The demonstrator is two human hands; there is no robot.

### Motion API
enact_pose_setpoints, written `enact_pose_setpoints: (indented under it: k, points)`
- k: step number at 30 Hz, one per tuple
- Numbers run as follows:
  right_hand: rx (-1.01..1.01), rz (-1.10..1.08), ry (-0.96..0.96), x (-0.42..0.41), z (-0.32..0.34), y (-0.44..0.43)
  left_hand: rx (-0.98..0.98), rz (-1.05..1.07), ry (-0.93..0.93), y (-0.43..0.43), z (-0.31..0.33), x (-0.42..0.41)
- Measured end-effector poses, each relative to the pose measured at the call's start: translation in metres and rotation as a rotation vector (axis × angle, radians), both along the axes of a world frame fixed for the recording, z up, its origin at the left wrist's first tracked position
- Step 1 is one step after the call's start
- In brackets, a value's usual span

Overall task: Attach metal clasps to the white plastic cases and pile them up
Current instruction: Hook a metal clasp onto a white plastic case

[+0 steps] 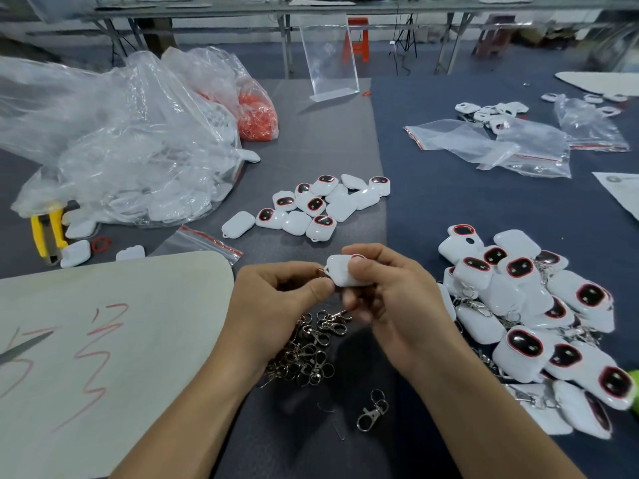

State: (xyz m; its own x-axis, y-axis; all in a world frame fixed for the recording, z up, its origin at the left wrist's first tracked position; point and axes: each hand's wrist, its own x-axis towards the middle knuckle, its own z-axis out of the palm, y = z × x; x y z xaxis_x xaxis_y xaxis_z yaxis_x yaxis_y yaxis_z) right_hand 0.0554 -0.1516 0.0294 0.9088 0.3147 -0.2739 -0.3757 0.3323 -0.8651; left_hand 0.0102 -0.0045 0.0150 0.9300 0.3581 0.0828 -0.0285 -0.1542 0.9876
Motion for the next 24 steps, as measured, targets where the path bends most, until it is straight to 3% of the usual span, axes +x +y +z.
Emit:
enact_pose_setpoints:
  k: [3,5,8,11,14,16,20,24]
  points:
    - [0.052,0.013,0.043,0.0,0.002,-0.002,-0.146,-0.043,0.035,-0.003,0.0,0.001]
    - [0.031,-0.001,0.021,-0.002,0.001,-0.001,-0.128,-0.058,0.043,0.001,0.0,0.001]
    - [-0.109,-0.073,-0.108,-0.004,-0.004,0.002,0.359,-0.041,-0.013,0.011,-0.003,0.001]
    - [-0.493,-0.102,-0.443,-0.013,-0.013,0.007,0.864,-0.106,-0.024,0.014,-0.002,-0.005]
    - [-0.686,-0.098,-0.643,-0.019,-0.017,0.011,1.055,-0.144,-0.081,0.015,-0.004,-0.007]
    - [-0.579,-0.102,-0.513,-0.015,-0.014,0.01,0.956,-0.084,-0.072,0.015,-0.004,-0.006]
    - [-0.121,-0.054,-0.107,-0.004,-0.006,0.004,0.382,-0.068,0.02,0.011,-0.005,0.0]
    - [0.064,-0.026,0.052,0.001,-0.005,-0.002,0.06,-0.133,0.061,0.005,-0.002,0.003]
